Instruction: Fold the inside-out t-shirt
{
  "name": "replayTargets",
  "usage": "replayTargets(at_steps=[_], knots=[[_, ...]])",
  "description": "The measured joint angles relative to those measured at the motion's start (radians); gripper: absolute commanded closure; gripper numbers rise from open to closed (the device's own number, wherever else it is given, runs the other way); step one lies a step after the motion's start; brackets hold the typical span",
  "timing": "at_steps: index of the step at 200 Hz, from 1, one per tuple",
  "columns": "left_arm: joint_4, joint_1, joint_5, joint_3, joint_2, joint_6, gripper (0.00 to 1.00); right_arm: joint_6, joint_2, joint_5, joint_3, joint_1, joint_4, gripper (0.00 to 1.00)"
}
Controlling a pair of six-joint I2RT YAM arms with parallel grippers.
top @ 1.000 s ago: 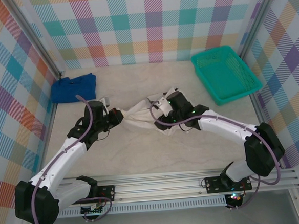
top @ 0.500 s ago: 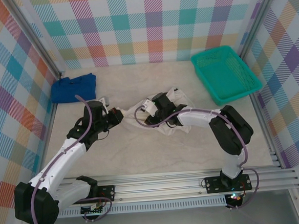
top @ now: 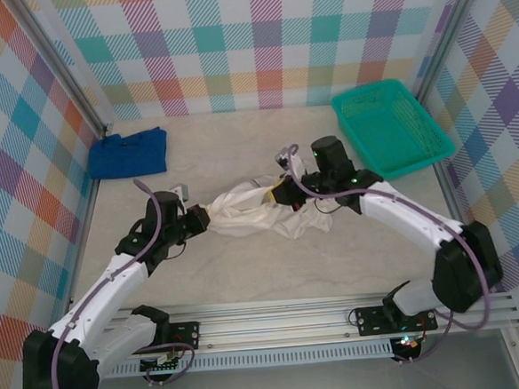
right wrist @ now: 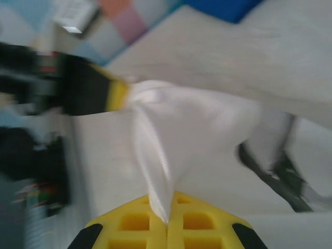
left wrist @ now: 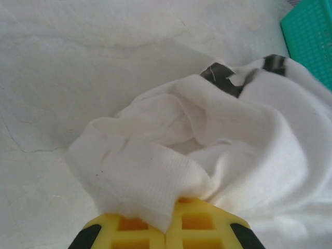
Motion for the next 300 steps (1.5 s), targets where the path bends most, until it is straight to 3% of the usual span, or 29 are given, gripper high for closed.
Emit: replayTargets(at_steps=[34, 63, 87, 120, 150, 228, 244, 273, 300], knots=[[0.010, -0.024, -0.014, -0.022, -0.032, 0.029, 0.52, 0.127, -0.043, -0.177, -0.035, -0.036, -0.038, 1.00], [0.007, -0.098, -0.066, -0.024, -0.082, 0.080, 0.38, 0.183, 0.002, -0.243, -0.033, -0.060, -0.052, 1.00], [0.081, -0.218, -0.072, -0.024, -0.118, 0.145, 0.36, 0.212, 0.037, -0.278, -0.033, -0.061, -0.051, 1.00], [0.142, -0.393, -0.062, 0.005, -0.005, 0.275, 0.46, 0.256, 0.046, -0.317, -0.034, -0.076, -0.027, 1.00], [0.169, -0.466, -0.032, 0.043, 0.112, 0.340, 0.55, 0.282, 0.046, -0.329, -0.034, -0.094, -0.018, 1.00], [0.254, -0.472, -0.013, 0.165, 0.302, 0.397, 0.69, 0.296, 0.046, -0.333, -0.041, -0.099, -0.010, 1.00], [0.261, -0.472, -0.007, 0.180, 0.327, 0.402, 0.76, 0.296, 0.046, -0.333, -0.041, -0.099, -0.010, 1.00], [0.261, -0.472, 0.002, 0.186, 0.344, 0.412, 1.00, 0.286, 0.045, -0.329, -0.041, -0.103, -0.015, 1.00], [0.248, -0.451, 0.044, 0.189, 0.323, 0.377, 1.00, 0.193, 0.032, -0.210, -0.037, -0.107, -0.118, 0.99]])
